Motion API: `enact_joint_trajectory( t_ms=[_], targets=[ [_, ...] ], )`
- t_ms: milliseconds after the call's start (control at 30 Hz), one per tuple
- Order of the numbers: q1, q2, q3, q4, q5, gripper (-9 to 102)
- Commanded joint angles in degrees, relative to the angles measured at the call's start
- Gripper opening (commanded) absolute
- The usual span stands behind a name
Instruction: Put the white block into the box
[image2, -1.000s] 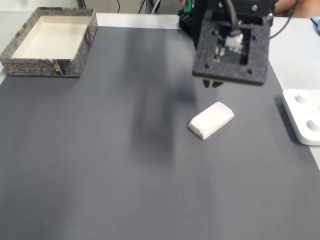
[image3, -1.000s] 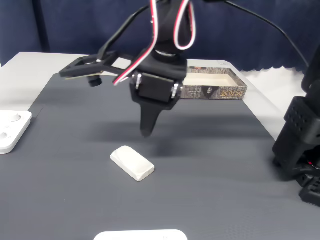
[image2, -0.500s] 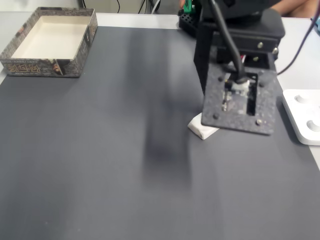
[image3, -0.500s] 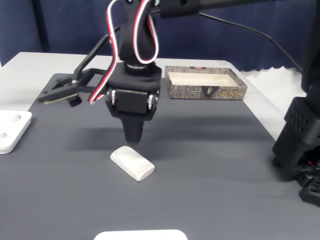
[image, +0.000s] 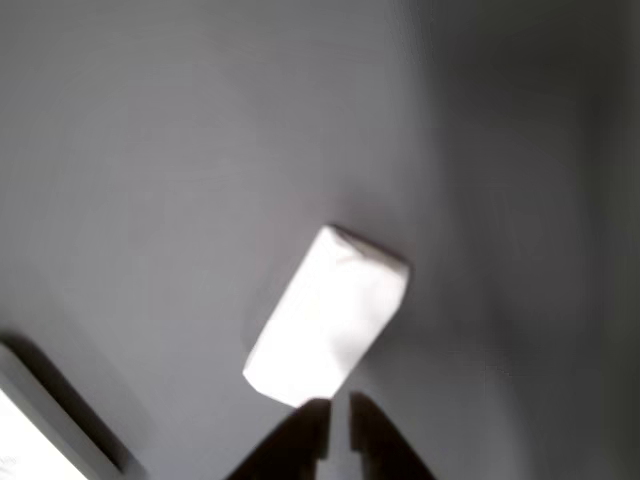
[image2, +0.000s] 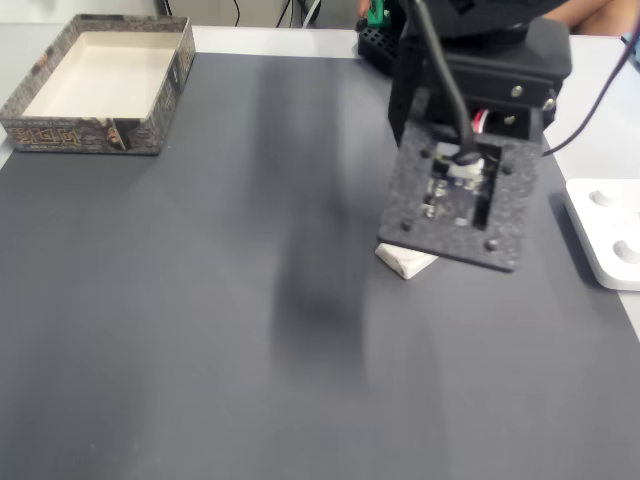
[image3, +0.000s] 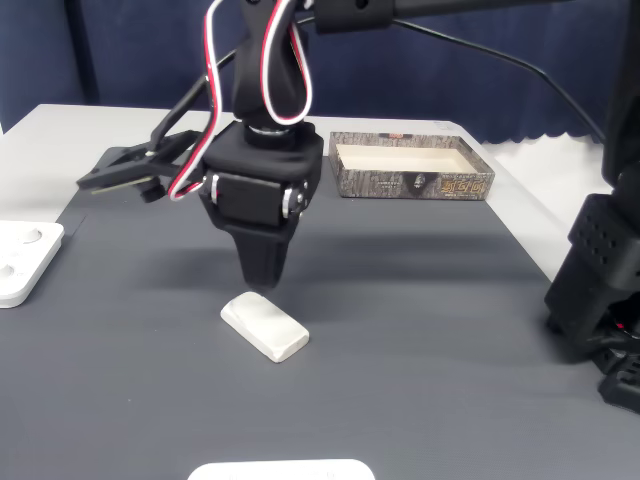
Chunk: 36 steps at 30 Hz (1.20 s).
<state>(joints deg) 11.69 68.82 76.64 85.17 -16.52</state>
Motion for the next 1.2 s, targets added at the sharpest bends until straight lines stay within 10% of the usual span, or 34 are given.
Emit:
enact_joint_trajectory(
  t_ms=[0, 1167],
  targets=[
    [-0.09, 2.20, 1.14, 0.00, -8.17, -2],
    [2.20, 4.22, 4.22, -5.45, -26.72, 2]
  ],
)
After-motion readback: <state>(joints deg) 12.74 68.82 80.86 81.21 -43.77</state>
